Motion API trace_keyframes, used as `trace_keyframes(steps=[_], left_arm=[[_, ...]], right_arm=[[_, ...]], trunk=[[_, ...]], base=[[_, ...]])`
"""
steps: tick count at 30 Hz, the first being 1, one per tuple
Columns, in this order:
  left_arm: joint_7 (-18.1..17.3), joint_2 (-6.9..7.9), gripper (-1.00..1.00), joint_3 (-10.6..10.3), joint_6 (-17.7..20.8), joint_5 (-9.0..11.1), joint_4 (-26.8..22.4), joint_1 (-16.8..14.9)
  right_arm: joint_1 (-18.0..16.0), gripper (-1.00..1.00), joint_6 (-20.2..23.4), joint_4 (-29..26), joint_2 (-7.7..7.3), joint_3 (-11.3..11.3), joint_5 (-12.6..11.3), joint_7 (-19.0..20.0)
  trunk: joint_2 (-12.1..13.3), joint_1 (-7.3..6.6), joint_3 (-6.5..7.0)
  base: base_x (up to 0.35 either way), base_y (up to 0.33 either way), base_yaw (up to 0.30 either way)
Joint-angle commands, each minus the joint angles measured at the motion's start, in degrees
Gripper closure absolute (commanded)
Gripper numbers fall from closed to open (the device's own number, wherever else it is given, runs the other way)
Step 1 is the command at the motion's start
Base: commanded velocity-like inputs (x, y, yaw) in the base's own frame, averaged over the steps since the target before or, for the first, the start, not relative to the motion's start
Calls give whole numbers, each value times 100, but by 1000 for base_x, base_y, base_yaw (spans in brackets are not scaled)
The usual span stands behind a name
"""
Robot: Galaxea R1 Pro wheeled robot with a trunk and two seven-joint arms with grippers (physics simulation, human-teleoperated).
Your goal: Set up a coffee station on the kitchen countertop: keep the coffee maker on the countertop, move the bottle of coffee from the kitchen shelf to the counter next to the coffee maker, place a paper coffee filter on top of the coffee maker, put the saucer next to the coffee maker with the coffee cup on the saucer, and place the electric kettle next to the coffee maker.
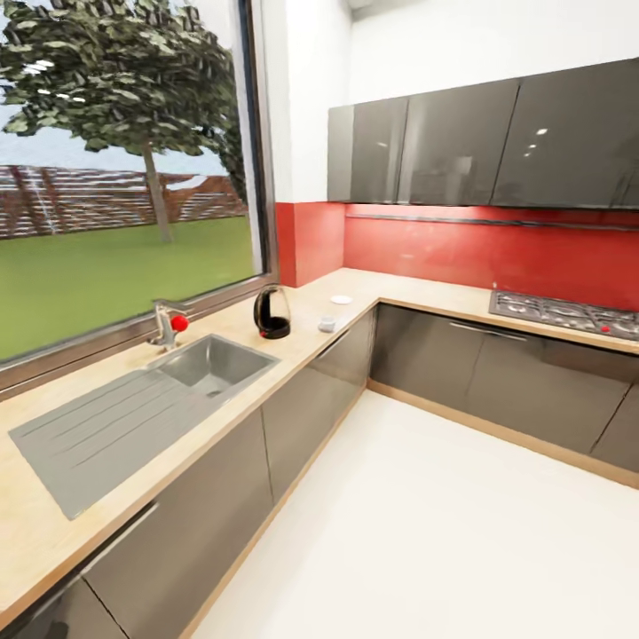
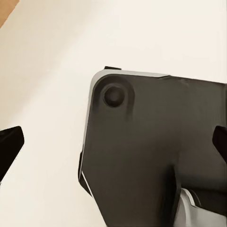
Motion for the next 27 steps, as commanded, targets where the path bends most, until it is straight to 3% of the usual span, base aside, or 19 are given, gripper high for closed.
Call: trace_keyframes(steps=[1,7,27], left_arm=[[34,-5,-100,-55,-5,16,-10,3],[41,-2,-100,-90,-6,-66,9,10],[44,22,-100,-103,-8,-74,36,11]], right_arm=[[-6,-100,-18,7,2,-48,60,-21],[-6,-100,-26,7,10,-37,70,-18],[-6,-100,-35,7,33,-48,61,-30]], trunk=[[-11,5,-11],[-11,5,-11],[-11,5,-11]], base=[[182,-116,-300],[240,-158,-133],[265,-191,-3]])
